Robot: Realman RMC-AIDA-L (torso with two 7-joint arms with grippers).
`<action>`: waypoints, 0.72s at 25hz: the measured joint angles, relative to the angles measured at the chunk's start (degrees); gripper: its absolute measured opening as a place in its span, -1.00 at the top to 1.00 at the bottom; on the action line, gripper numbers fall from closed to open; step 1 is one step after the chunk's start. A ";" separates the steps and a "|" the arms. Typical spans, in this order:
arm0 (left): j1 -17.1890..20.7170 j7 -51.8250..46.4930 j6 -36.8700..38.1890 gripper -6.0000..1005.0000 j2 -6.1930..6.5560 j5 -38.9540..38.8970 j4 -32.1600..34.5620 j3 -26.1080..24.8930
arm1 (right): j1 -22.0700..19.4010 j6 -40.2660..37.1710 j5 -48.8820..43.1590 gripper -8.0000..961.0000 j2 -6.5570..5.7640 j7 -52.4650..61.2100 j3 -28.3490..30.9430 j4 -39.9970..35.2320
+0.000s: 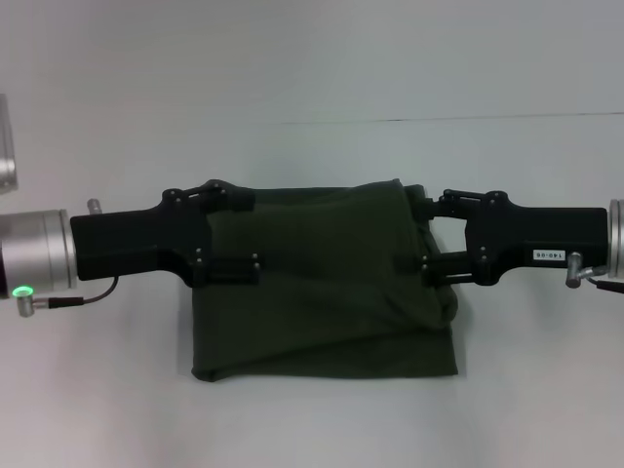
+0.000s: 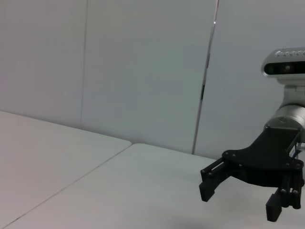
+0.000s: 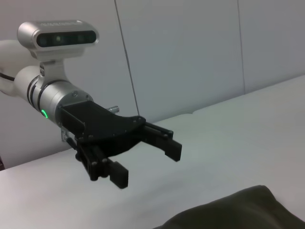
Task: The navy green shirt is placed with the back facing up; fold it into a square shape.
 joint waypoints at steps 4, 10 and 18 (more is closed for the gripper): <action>-0.93 -0.47 0.12 -0.83 0.26 0.47 -0.79 0.36 | 0.14 -0.04 0.06 -0.91 0.01 -0.02 0.07 0.04; -1.70 -1.48 0.34 -0.83 0.31 1.47 -0.92 0.51 | 0.11 -0.10 0.10 -0.91 -0.42 -0.04 0.11 0.08; -1.77 -1.58 0.78 -0.83 0.30 1.54 -0.97 0.52 | 0.14 -0.10 0.16 -0.91 -0.64 -0.08 0.14 0.11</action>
